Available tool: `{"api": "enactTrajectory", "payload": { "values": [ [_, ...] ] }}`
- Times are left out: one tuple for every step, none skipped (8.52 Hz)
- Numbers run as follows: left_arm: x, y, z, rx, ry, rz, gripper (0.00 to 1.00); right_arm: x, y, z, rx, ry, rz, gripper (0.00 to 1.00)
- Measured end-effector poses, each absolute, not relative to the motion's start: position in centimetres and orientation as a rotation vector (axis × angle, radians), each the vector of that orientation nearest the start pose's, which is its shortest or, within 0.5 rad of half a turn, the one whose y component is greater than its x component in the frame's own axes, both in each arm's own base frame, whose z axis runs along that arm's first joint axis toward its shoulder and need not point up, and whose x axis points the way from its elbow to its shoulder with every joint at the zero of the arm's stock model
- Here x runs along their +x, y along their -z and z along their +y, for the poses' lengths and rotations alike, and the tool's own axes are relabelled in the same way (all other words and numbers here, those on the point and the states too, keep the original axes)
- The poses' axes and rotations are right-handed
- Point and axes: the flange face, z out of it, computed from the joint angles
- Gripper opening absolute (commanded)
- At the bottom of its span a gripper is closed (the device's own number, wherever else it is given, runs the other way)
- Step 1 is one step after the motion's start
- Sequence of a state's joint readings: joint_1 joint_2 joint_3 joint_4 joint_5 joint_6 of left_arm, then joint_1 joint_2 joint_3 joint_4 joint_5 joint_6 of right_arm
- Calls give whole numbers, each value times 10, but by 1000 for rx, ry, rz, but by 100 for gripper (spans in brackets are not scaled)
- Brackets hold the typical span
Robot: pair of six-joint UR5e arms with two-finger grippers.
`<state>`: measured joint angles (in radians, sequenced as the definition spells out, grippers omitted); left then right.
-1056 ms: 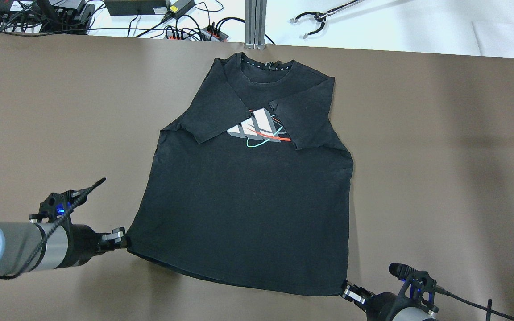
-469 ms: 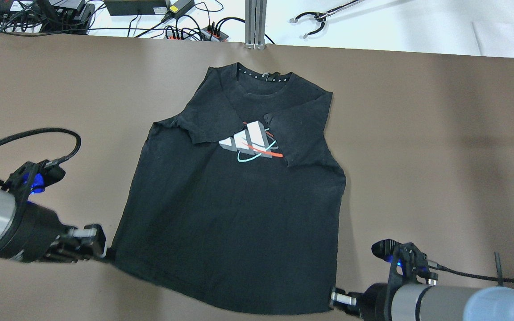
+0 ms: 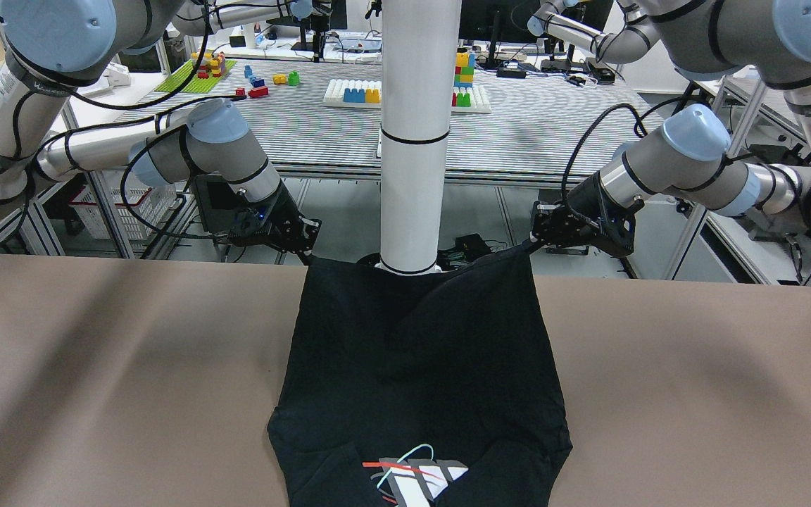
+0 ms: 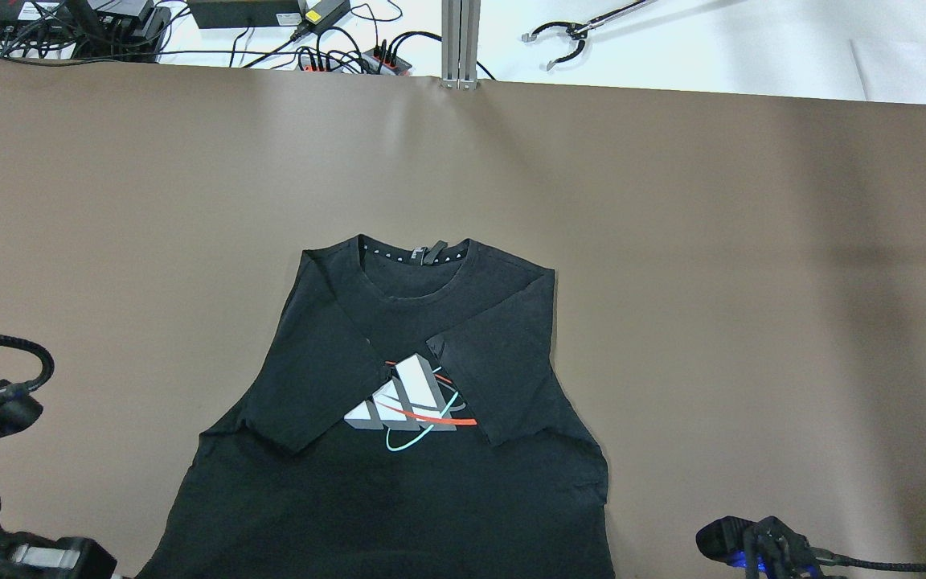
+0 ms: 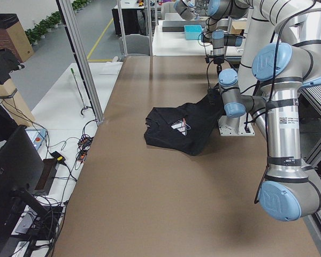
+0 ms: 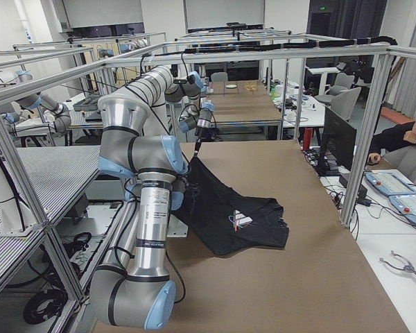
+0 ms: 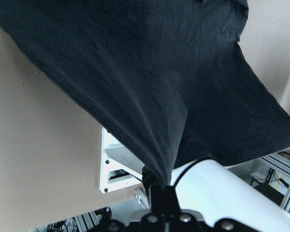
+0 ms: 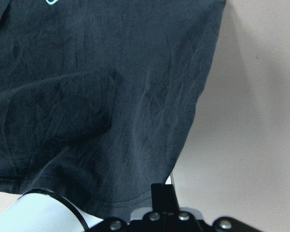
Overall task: Fold clothes
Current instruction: 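Lift the hem with both grippers and fold it over toward the collar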
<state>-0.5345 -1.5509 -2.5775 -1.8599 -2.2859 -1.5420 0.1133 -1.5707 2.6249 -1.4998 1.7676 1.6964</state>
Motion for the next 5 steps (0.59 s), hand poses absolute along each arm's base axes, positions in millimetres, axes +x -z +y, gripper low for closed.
{"api": "enactTrajectory", "payload": {
  "values": [
    [236, -197, -238, -224, 23, 1307, 0, -305, -198, -157, -167, -124, -1111, 0],
    [245, -210, -275, -179, 87, 1285, 0, -302, -202, -170, -141, -167, -1097, 0],
    [252, -224, -319, -135, 154, 1259, 0, -304, -209, -191, -110, -223, -1077, 0],
    [253, -234, -356, -91, 219, 1236, 0, -313, -215, -218, -76, -285, -1060, 0],
    [252, -242, -383, -55, 272, 1214, 0, -320, -219, -249, -38, -336, -1046, 0]
  ]
}}
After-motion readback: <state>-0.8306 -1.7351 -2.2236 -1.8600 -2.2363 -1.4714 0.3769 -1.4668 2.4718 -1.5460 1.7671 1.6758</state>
